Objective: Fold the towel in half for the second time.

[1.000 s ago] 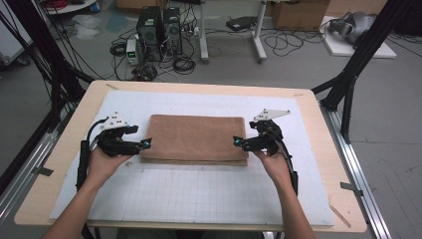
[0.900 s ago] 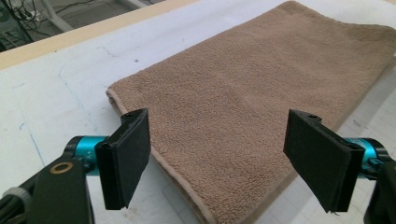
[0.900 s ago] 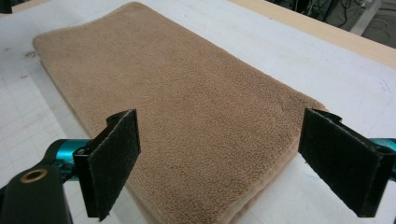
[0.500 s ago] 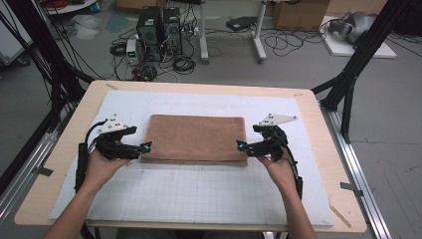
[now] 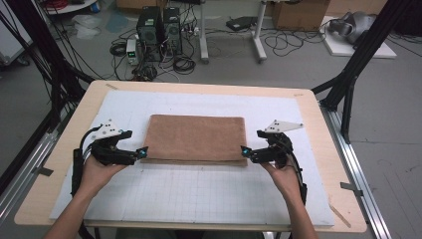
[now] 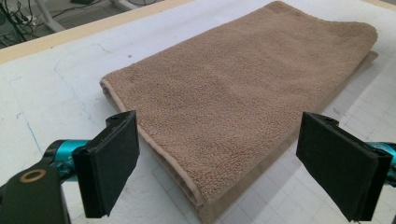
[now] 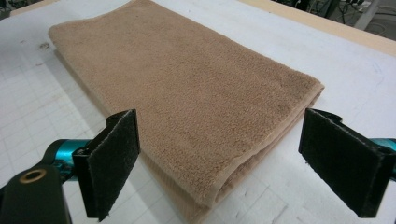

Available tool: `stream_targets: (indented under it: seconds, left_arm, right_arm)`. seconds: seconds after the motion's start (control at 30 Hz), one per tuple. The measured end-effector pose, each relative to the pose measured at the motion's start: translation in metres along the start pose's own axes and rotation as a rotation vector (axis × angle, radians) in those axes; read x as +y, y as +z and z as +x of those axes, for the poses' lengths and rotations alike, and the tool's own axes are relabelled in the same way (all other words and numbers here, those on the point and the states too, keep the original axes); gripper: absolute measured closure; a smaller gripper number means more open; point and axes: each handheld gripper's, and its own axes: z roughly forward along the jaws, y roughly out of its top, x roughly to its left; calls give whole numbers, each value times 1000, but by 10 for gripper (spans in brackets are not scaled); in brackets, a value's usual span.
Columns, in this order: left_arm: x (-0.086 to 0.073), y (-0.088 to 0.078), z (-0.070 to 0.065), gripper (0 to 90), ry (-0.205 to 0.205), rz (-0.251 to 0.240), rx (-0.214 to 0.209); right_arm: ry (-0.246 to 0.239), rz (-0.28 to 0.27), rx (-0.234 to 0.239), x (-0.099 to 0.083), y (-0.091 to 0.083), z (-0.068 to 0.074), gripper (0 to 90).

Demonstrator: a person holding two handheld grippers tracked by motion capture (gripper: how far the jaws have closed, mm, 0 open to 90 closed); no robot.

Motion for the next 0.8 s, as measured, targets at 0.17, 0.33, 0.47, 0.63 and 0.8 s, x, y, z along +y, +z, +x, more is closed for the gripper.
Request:
stream_targets:
  seconds: [0.17,0.33,0.47,0.63,0.8]
  left_arm:
    - [-3,-6,-3,138,4,-13,-2]
    - [-10,-10,-3,138,-9,-14,-5]
    - [-15,-14,-5,138,-13,-21,-8]
    - [-20,-18,-9,138,-3,-21,-7]
    - [-27,-22,-10,138,-20,-31,-11]
  right_arm:
    - [-6,4,-1,-6,-4,3,116]
    - [-8,-10,0,-11,-9,5,116]
    - [-15,-19,1,-15,-14,8,116]
    - [-12,-27,0,-22,-18,11,116]
    - [-7,-31,0,-30,-22,13,116]
